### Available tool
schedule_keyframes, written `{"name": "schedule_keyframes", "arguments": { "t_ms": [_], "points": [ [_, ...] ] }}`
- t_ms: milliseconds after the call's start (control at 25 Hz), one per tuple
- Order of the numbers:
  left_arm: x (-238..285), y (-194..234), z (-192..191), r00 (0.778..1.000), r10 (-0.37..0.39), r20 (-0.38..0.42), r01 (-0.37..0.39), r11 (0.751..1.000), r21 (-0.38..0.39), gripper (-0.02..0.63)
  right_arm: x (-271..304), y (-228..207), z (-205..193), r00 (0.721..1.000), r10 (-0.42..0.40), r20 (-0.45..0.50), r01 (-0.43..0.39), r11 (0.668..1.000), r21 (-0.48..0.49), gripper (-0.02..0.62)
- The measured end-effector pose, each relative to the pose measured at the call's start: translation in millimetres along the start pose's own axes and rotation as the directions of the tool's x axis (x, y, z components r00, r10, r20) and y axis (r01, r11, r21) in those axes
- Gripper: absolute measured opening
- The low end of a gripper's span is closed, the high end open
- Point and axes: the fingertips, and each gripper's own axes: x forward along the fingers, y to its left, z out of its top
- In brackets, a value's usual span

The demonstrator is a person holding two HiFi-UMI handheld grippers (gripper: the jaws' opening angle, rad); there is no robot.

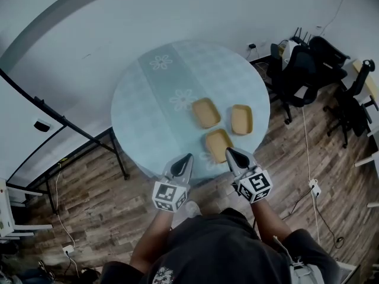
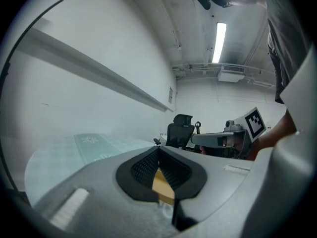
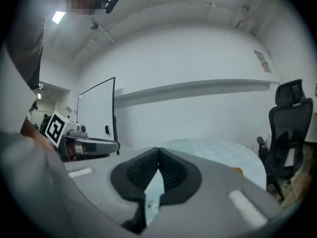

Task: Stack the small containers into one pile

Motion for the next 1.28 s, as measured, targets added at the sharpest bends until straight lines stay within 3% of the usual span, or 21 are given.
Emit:
{"name": "schedule_keyframes", "arguments": {
  "t_ms": [240, 720, 1120, 1280],
  "points": [
    [12.8, 4.9, -9.5, 0.999, -0.042, -0.026, 0.042, 0.999, -0.006, 0.005, 6.0, -4.1, -2.7, 0.999, -0.04, -0.009, 0.04, 0.999, -0.018, 0.002],
    [34.0, 7.1, -3.3, 1.0, 0.016, -0.019, -0.017, 0.998, -0.057, 0.005, 11.9, -26.7, -6.7, 0.999, 0.013, -0.049, -0.014, 0.999, -0.028, 0.002],
    [39.5, 12.5, -56.9, 0.991, 0.067, -0.119, -0.076, 0.994, -0.08, 0.005, 11.1, -30.7, -51.3, 0.993, 0.033, -0.113, -0.037, 0.999, -0.036, 0.002],
    [44.2, 12.1, -79.8, 0.985, 0.074, -0.153, -0.09, 0.991, -0.103, 0.005, 6.7, -34.0, -81.0, 0.984, 0.039, -0.173, -0.04, 0.999, -0.008, 0.059]
  ]
}}
